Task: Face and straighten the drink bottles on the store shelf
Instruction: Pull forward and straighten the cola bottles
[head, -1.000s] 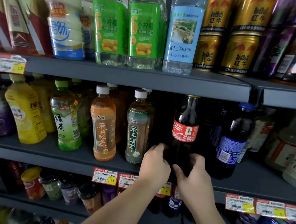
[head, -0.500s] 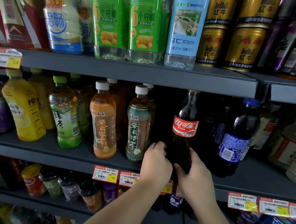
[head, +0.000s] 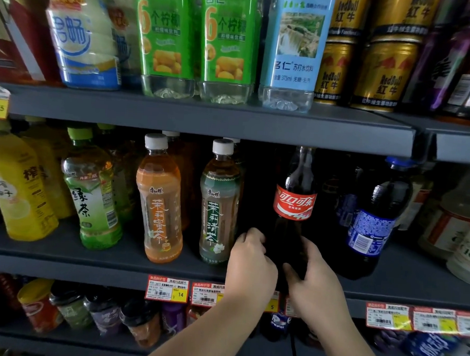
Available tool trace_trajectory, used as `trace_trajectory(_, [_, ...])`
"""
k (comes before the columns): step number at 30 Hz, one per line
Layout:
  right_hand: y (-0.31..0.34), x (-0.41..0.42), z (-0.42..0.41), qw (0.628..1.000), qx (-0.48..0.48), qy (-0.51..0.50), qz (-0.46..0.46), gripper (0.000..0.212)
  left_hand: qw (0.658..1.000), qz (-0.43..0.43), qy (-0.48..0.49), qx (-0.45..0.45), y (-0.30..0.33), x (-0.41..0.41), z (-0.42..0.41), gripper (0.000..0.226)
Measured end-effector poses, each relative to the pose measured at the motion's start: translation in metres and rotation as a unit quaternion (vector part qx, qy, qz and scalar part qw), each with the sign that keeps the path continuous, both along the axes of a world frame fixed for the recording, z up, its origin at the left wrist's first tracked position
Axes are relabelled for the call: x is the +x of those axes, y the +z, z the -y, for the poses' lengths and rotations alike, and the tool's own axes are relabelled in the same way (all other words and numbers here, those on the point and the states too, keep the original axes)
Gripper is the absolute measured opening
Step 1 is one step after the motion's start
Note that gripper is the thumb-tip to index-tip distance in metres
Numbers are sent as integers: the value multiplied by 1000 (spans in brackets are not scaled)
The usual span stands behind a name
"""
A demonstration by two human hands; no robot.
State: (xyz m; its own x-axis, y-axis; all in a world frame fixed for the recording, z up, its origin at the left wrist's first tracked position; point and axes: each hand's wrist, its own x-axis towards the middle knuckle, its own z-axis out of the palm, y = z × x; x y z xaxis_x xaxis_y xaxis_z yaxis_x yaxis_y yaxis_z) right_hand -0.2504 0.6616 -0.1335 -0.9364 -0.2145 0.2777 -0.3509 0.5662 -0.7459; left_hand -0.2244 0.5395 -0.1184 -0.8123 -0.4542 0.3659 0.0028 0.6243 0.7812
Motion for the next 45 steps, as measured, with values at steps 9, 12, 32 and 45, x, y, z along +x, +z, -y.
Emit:
trace_trajectory(9, [15,13,5,996,-76,-31,40,47,999,-3,-43,27,-1,8,2,34])
trace_trajectory(12, [11,16,5,994,-102,-44,12,46,998,-25,-56,10,-4,12,2,33])
trace_trajectory(32, [6,-33,-73,966,-150,-167,-127,58,950,-212,-133,-185,-20,10,-17,20])
trace_trajectory(45, [10,-49,-128,971,-181,-140,-72,63,991,-48,-110,-56,2,-20,-118,34])
